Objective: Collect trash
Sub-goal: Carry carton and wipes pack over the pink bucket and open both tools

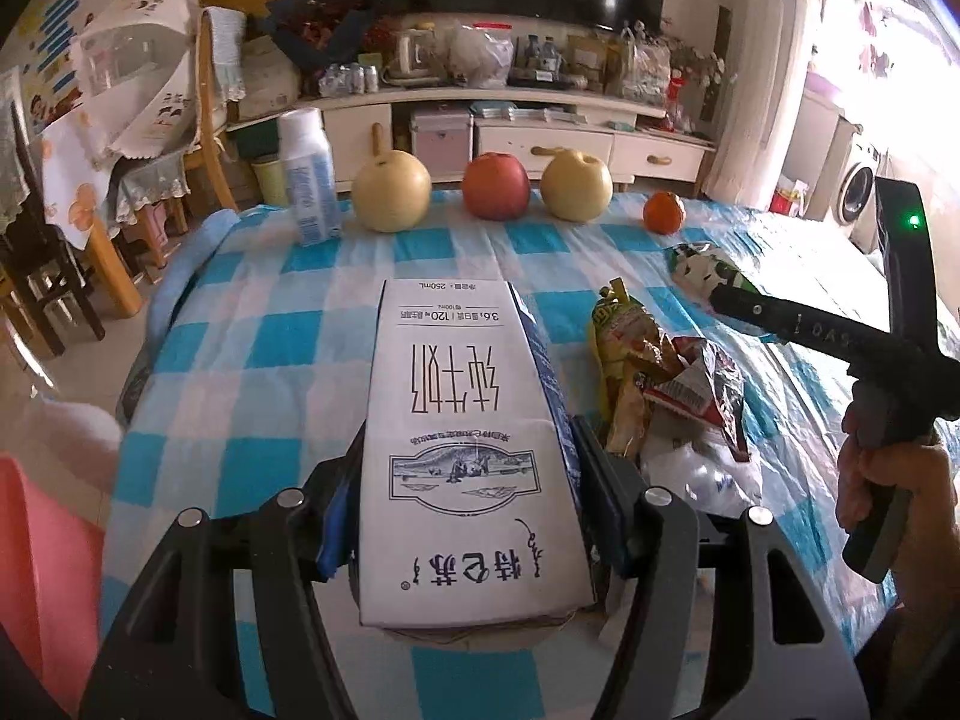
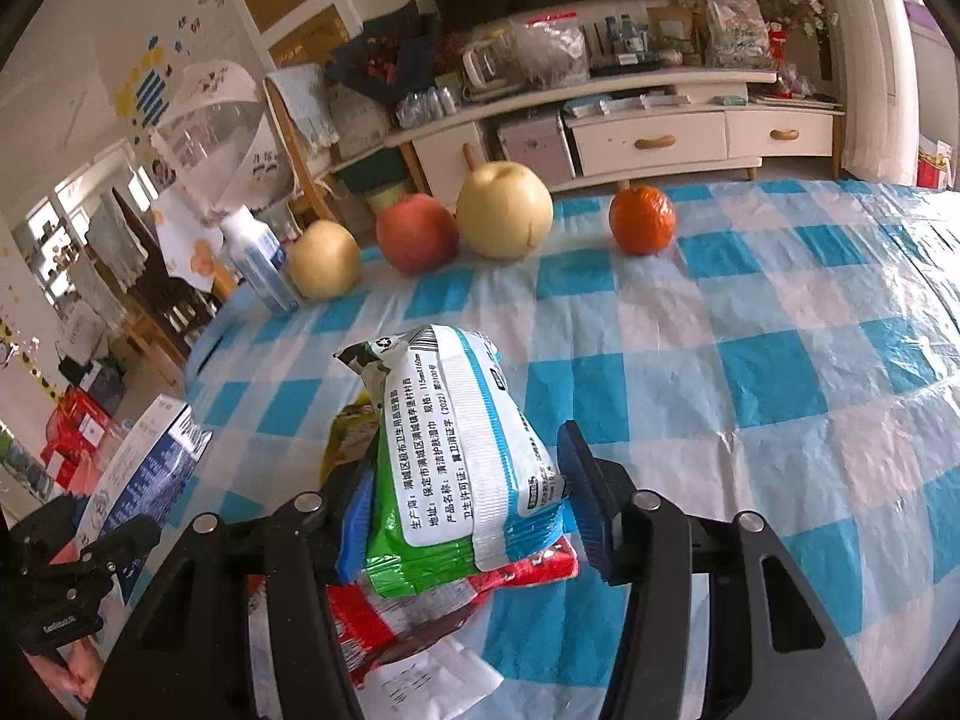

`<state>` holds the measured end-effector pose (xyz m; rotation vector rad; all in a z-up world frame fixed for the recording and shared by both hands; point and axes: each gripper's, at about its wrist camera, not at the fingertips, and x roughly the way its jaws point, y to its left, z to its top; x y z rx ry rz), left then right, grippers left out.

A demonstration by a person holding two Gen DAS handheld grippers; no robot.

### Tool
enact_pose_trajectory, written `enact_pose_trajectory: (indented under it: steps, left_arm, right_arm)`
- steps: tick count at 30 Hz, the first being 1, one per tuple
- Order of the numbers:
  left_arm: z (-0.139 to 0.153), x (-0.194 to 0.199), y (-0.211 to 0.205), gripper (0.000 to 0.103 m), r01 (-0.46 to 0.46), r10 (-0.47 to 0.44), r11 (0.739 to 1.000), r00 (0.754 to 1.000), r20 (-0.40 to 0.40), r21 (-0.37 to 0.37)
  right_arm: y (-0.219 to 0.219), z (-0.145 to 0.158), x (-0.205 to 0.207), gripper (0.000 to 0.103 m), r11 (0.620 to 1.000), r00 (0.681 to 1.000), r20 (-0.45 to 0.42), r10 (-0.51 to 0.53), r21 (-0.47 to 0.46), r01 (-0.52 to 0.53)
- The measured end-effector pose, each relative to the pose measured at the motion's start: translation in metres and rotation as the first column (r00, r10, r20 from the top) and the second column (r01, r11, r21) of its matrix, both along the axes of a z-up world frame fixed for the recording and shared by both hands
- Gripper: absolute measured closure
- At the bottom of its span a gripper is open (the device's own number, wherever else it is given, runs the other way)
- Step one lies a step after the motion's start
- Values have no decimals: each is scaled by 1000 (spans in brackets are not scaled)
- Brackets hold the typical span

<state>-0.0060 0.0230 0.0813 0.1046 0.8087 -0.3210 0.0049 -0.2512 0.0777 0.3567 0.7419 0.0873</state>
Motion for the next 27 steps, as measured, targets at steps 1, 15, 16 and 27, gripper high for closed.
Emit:
enact_pose_trajectory:
  steps: [1,15,16,27]
  left_arm:
    - [2,-3,4,40,-3,3,1000,1000,3,-4]
    - [28,-13,59,40,-62,65,997,996,67,-49]
    - [30,-13,65,40,-69,73,996,995,70,-56]
    - [46,-17,132,39,-166,177,979,979,97,-116]
  right_arm:
    - [0,2,-4,48,1000,1000,8,-7,6,7]
    - [3,18,-35,48,967,999,12,-48,249,43]
    - [8,19,-36,48,964,999,13,-40,262,36]
    - [96,42,-37,48,944,994,37,101,314,-107]
